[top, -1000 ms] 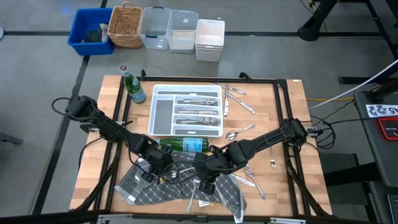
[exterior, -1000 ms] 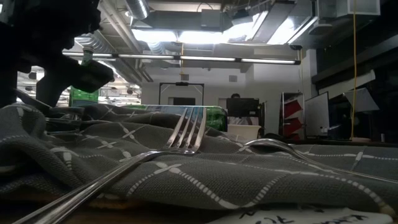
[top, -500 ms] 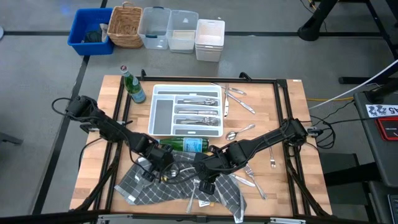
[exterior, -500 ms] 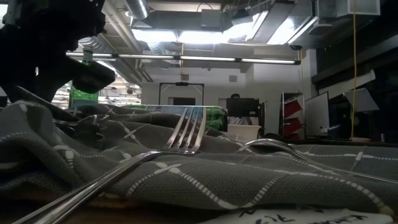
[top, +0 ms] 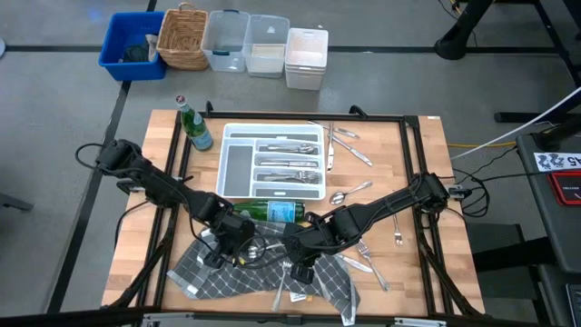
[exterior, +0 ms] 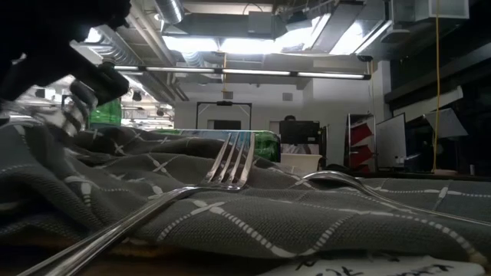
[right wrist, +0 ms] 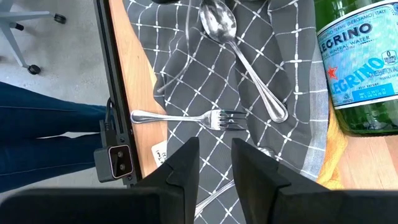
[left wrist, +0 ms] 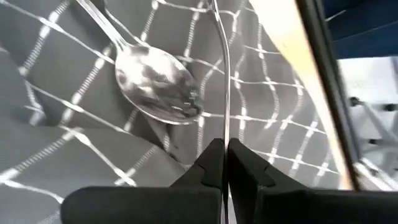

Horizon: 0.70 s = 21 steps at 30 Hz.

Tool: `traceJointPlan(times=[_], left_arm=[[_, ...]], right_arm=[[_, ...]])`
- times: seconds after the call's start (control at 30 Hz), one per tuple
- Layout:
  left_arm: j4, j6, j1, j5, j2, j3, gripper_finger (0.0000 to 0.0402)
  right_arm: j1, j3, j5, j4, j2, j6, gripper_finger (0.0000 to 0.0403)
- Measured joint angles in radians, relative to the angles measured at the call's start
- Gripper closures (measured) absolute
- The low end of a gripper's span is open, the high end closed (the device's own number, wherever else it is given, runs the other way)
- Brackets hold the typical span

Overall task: Sort silverware
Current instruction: Put the silver fork into the silverware tray

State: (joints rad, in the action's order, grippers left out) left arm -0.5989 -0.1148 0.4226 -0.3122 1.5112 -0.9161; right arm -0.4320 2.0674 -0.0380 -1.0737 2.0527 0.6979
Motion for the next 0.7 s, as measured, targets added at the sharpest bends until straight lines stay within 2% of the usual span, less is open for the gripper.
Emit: traceJointPlan(times=[0.27, 0.5, 0.57, 0.7], left_arm=[[-0.087, -0.02, -0.002, -0.062, -0.026, -0.036, 0.0399], [-0.156, -0.036, -0.058, -0.062, -0.196, -0.045, 0.0399], [-0.15, -0.038, -0.093, -0.039, -0.253, -0.045, 0.04], [-0.149, -0.028, -0.182, 0.078, -0.327, -0.045, 0.0399]], right_arm=[[0.0, 0.0, 0.0, -0.004, 0.0, 0.0, 0.0306], [0.0, 0.0, 0.0, -0.043, 0.0, 0.002, 0.0306], [0.0, 0.0, 0.0, -0.072, 0.0, 0.002, 0.0306], [0.0, 0.0, 0.0, -0.13, 0.0, 0.002, 0.0306]])
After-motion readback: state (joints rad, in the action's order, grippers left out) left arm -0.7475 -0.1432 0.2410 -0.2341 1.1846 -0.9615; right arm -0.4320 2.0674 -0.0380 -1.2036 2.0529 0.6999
